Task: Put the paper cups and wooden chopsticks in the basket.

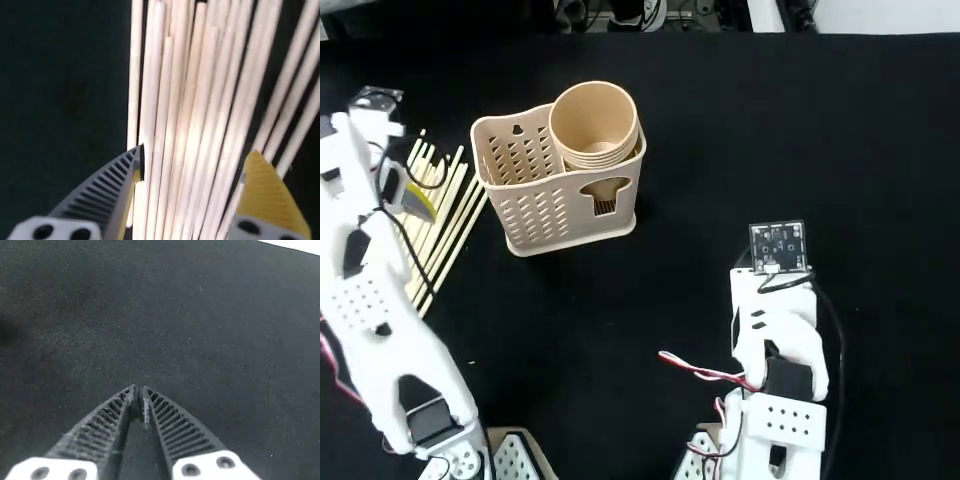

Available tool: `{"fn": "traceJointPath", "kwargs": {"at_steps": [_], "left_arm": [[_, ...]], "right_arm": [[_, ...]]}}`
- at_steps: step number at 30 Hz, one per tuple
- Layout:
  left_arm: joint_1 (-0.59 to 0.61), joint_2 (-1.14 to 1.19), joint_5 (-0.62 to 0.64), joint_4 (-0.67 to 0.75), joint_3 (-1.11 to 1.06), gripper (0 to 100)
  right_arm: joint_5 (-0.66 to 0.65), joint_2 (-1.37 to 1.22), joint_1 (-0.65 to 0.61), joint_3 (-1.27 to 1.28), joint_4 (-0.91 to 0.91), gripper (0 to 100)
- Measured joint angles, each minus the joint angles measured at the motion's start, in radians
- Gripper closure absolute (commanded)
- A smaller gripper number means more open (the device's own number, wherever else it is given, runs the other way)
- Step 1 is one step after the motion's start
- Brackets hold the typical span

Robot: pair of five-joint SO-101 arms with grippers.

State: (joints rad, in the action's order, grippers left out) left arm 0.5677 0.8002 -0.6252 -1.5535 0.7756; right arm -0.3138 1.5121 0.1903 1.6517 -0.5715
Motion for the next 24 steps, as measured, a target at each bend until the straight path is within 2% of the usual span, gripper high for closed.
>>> {"fn": "traceJointPath", "kwargs": {"at_steps": [7,10,16,24], "left_arm": [[-0.012,0.324,-0.029,-0.175,0.465,94],[-0.020,0.408,-0.066,-0.199,0.580,97],[-0.028,0.480,-0.117,-0.199,0.654,97],[-0.031,0.463,-0.086,-0.199,0.641,97]], "right_arm": [[0.000,0.000,0.000,0.000,0.002,98.6],[0.000,0.000,0.000,0.000,0.002,98.6],[0.000,0.000,0.000,0.000,0.002,98.6],[0.000,0.000,0.000,0.000,0.002,98.6]]}}
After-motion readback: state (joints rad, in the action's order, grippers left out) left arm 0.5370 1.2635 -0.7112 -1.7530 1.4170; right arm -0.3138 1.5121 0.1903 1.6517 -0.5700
